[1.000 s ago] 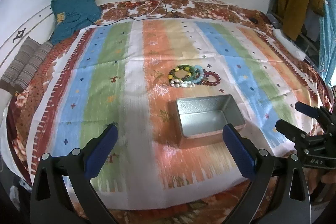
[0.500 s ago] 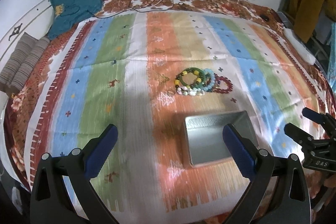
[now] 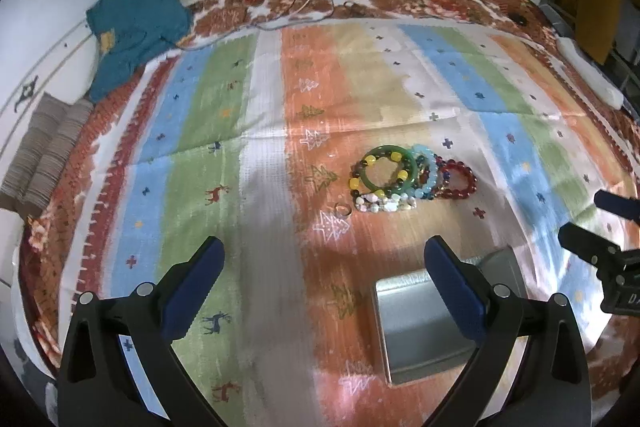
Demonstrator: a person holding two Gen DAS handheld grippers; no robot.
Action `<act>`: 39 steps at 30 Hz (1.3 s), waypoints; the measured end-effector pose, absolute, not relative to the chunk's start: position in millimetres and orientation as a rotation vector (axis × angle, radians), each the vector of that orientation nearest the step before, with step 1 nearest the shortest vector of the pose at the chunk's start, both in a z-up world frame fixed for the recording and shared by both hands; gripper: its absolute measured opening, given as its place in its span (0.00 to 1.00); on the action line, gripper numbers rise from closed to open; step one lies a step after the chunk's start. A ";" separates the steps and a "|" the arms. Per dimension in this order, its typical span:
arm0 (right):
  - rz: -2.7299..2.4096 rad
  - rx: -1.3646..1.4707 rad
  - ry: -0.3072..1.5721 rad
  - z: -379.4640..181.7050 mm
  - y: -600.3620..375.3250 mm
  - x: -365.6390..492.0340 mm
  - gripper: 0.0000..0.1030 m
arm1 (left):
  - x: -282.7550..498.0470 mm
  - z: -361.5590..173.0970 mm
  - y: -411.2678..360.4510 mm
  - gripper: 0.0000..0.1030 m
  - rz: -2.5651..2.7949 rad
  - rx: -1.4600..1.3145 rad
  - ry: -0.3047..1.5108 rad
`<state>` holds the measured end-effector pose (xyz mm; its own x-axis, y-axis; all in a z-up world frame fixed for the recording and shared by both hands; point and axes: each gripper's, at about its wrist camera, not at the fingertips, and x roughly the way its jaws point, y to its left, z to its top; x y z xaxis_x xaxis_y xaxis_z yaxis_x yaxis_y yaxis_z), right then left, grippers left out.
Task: Organize jewelry
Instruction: 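Move both open grippers past the silver tin toward the bracelet cluster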
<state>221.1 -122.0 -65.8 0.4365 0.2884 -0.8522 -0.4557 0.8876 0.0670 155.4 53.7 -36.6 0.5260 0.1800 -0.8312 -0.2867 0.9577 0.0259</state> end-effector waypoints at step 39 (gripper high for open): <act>0.446 -0.196 1.147 -127.0 -70.3 311.6 0.96 | 257.4 -110.6 108.7 0.94 0.238 -0.235 1.147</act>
